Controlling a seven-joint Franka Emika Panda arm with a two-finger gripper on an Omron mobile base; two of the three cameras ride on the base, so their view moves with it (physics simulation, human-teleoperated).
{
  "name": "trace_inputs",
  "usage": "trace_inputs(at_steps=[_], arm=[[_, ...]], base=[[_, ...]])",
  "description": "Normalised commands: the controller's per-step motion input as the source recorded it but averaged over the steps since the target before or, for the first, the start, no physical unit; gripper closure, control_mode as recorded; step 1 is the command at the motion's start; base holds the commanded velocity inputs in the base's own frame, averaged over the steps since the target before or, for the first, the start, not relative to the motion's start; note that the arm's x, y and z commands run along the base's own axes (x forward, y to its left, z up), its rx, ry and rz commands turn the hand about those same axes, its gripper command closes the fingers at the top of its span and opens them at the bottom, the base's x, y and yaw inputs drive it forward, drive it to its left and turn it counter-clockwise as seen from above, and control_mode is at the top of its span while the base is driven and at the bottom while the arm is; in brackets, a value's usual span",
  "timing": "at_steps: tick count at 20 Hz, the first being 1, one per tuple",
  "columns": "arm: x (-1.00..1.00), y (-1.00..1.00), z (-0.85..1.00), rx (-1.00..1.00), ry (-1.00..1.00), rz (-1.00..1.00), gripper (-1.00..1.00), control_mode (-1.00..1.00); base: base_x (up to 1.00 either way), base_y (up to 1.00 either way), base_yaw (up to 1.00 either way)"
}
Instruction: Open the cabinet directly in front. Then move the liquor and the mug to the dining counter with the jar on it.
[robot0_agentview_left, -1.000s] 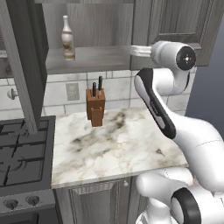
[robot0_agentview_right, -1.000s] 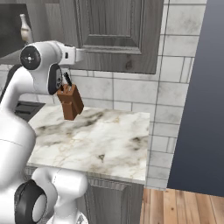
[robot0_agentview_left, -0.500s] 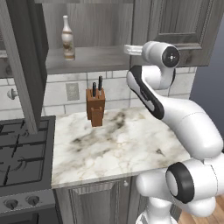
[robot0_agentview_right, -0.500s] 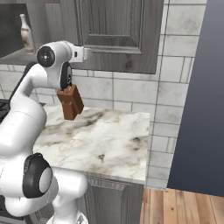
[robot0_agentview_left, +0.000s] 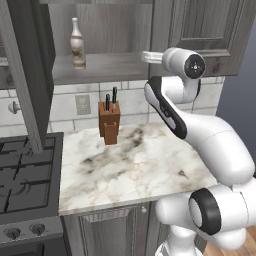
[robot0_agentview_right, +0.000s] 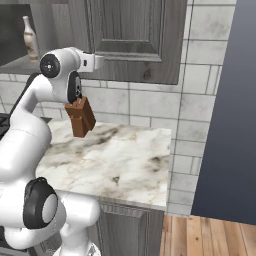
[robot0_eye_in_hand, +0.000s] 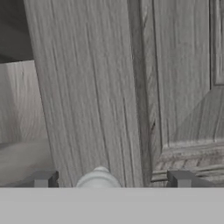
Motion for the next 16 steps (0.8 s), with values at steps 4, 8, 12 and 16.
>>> trace_inputs(at_steps=[4, 8, 12, 16], arm=[[0.00, 0.00, 0.00, 0.00, 0.00, 0.00, 1.00, -1.00], [0.00, 0.00, 0.00, 0.00, 0.00, 0.00, 1.00, -1.00], [-0.02, 0.00, 0.00, 0.00, 0.00, 0.00, 1.00, -1.00], [-0.50, -0.39, 0.00, 0.02, -0.01, -0.01, 1.00, -1.00]], base=[[0.00, 0.00, 0.00], [0.00, 0.00, 0.00], [0.00, 0.00, 0.00], [0.00, 0.00, 0.00]])
